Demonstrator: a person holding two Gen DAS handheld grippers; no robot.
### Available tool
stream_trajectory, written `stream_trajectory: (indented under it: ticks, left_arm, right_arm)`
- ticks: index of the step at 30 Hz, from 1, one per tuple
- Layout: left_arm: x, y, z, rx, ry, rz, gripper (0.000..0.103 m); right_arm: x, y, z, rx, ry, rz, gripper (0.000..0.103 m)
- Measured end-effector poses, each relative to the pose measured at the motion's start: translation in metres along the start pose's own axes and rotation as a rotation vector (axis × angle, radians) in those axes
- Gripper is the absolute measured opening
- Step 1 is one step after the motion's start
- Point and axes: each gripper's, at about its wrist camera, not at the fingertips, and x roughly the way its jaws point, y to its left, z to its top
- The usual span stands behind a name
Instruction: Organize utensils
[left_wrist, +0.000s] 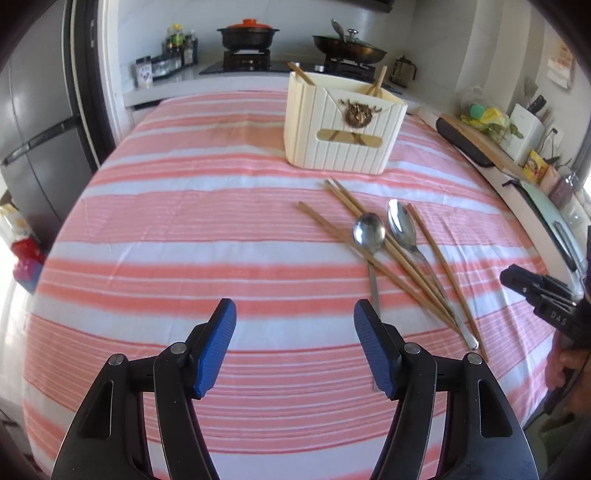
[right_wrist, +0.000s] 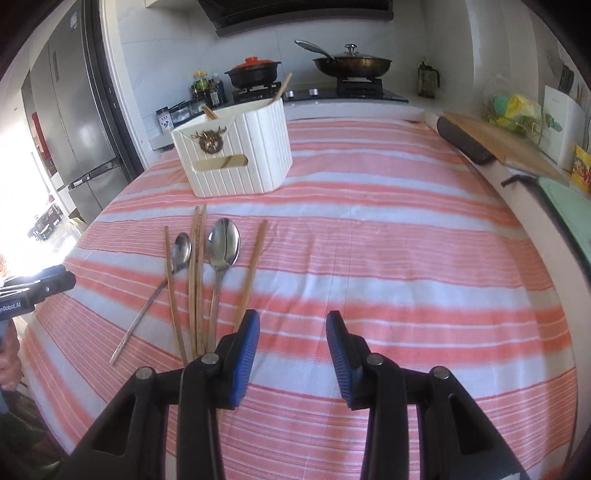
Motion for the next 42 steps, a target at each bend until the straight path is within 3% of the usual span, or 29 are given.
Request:
stream_trajectory:
  ticks: [10, 17, 22, 27, 36, 39, 41, 42]
  left_arm:
    - [0.024, -0.027, -0.011, -0.013, 0.026, -0.037, 0.068]
    - [0.033, -0.003, -0.014, -0.087, 0.049, -0.016, 0.068]
    - [0.037, -0.002, -0.013, -0.11, 0.057, -0.025, 0.068]
    - [0.038, -0.015, -0.005, -0.104, 0.053, -0.043, 0.068]
    - [0.052, -0.059, 0.016, -0.066, 0.063, -0.029, 0.072]
    - [0.066, -0.075, 0.015, -0.057, 0.106, -0.039, 0.065]
    - [0.075, -0.086, 0.014, -0.038, 0.129, -0.022, 0.053]
    - [0.079, -0.089, 0.014, -0.033, 0.138, -0.006, 0.052]
  right_arm:
    - [0.017, 0.018, -0.008, -0.009, 0.026, 0.05, 0.038]
    - [0.032, 0.014, -0.008, -0.031, 0.076, 0.009, 0.038]
    - [0.033, 0.011, -0.007, 0.005, 0.09, 0.056, 0.038]
    - [0.039, 0.032, 0.002, -0.036, 0.084, 0.086, 0.038]
    - [0.055, 0.038, -0.002, -0.07, 0.097, 0.033, 0.035]
    - [0.054, 0.035, -0.003, -0.054, 0.084, 0.037, 0.035]
    - [0.053, 0.032, -0.004, -0.036, 0.076, 0.045, 0.035]
    - [0.053, 0.031, -0.004, -0.029, 0.072, 0.048, 0.035]
